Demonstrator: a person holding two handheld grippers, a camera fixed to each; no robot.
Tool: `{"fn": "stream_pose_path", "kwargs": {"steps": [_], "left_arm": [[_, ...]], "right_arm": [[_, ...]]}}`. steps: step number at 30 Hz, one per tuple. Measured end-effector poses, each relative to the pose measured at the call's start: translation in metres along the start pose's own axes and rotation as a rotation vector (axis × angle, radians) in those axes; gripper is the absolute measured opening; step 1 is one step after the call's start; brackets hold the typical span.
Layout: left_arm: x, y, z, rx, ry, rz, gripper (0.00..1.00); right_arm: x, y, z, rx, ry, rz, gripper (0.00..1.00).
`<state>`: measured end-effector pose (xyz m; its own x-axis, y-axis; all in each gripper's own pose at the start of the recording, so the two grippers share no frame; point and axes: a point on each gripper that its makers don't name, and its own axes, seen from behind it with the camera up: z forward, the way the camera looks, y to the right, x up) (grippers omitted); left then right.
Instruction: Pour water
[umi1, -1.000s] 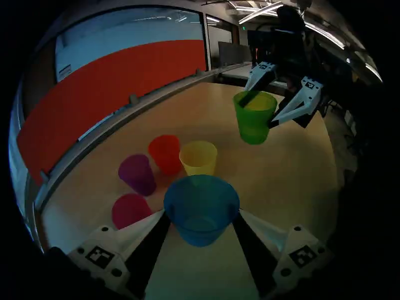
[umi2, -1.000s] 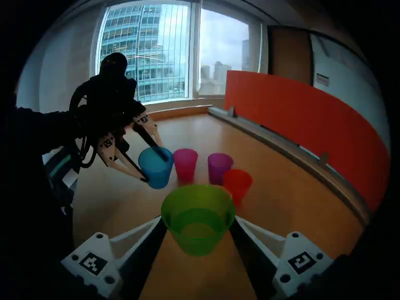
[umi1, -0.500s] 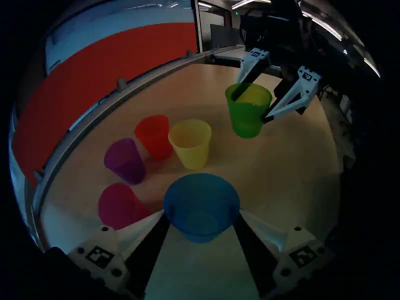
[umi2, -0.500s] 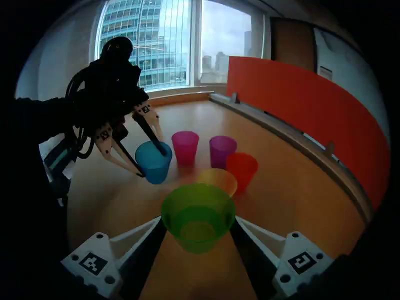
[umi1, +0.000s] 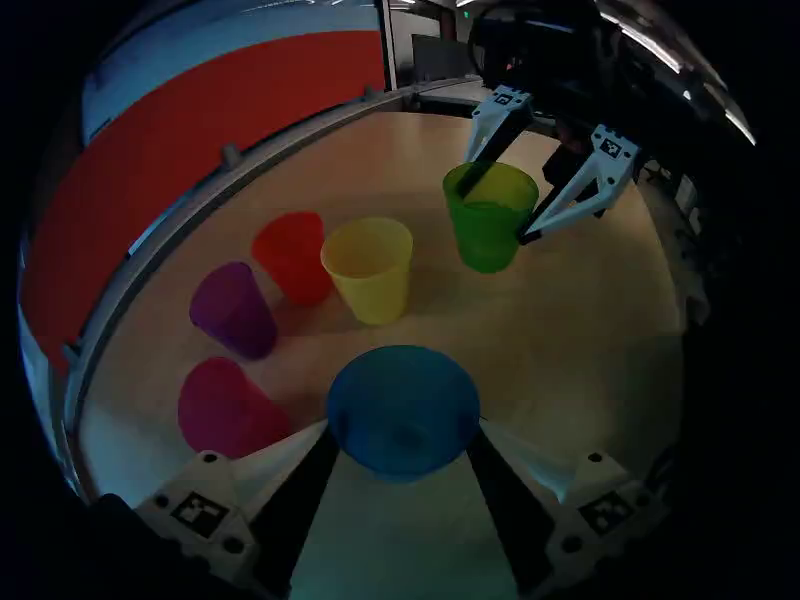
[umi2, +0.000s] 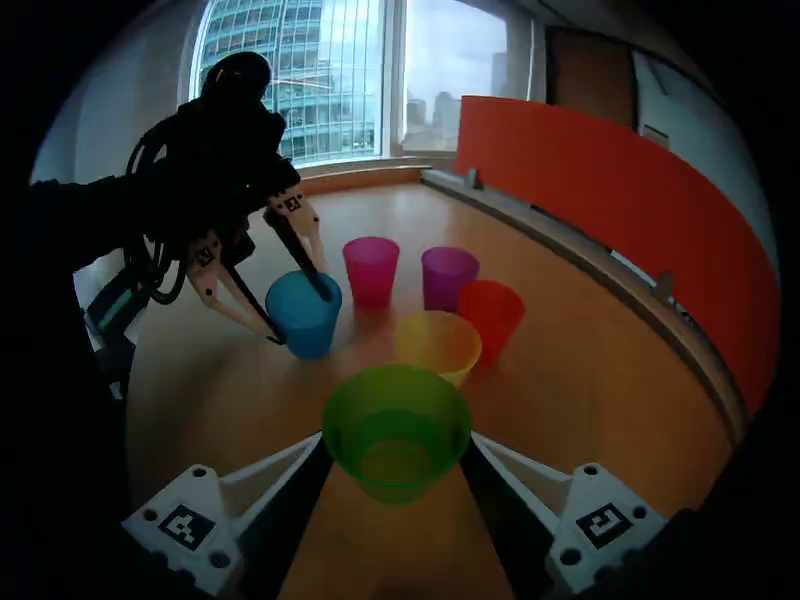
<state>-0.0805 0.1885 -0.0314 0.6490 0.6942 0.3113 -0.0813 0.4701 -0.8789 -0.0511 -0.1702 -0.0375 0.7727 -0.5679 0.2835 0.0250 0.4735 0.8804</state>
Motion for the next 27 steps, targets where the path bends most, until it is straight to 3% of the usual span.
{"fn": "stream_pose_path", "kwargs": {"steps": [12, 27], "left_arm": [[-0.006, 0.003, 0.006, -0.012, -0.006, -0.006, 0.85], [-0.012, 0.001, 0.003, -0.017, 0.001, -0.035, 0.84]], "right_arm": [[-0.014, -0.006, 0.012, 0.008, -0.022, 0.010, 0.89], [-0.026, -0.007, 0.019, 0.004, -0.043, 0.007, 0.89]]}}
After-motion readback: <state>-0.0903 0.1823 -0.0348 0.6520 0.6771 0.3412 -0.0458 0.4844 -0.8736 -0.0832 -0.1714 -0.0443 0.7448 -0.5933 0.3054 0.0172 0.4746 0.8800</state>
